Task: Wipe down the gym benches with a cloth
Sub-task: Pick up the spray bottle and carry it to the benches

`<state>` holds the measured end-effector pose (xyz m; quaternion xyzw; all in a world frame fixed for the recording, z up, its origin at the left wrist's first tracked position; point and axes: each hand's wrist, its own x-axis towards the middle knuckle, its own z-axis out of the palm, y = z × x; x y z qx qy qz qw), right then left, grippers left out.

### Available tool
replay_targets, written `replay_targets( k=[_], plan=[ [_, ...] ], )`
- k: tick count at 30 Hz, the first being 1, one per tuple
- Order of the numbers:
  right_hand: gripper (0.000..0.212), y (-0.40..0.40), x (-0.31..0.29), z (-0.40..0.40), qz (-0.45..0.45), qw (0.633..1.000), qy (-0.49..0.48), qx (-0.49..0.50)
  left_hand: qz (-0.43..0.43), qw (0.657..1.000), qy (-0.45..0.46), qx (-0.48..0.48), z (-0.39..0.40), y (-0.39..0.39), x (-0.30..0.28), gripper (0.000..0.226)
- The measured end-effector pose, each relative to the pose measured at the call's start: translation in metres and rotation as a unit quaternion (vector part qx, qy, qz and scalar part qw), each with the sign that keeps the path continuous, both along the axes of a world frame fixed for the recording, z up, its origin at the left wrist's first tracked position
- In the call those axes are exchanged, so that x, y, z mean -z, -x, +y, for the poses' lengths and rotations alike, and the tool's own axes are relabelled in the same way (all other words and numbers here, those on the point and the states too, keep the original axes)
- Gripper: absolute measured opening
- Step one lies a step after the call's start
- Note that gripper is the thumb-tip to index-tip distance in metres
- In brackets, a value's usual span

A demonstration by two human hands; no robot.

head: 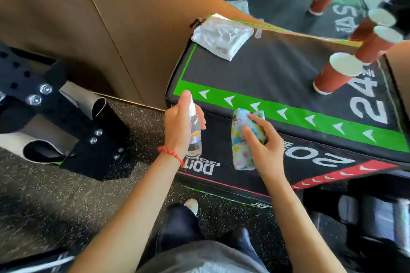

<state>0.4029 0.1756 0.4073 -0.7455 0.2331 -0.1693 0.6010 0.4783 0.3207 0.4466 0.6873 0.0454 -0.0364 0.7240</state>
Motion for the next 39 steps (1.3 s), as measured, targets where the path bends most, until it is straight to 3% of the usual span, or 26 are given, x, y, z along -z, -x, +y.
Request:
replay_targets(
  k=[7, 17, 31, 39],
  plan=[
    [0.02, -0.057, -0.016, -0.003, -0.015, 0.998, 0.021, 0.066, -0.018, 0.997, 0.039, 0.059, -0.014, -0.073, -0.024, 0.062],
    [0.023, -0.116, -0.017, -0.027, 0.045, 0.992, 0.077, 0.084, -0.057, 0.994, 0.062, 0.07, -0.058, -0.129, -0.02, 0.059],
    [0.032, -0.139, -0.005, -0.033, 0.146, 0.972, 0.175, 0.064, -0.091, 0.993, 0.019, 0.072, -0.075, -0.138, 0.014, 0.068],
    [0.036, -0.141, 0.0, -0.027, 0.188, 0.947, 0.254, 0.049, -0.105, 0.991, -0.002, 0.079, -0.073, -0.131, 0.015, 0.059]
  ],
)
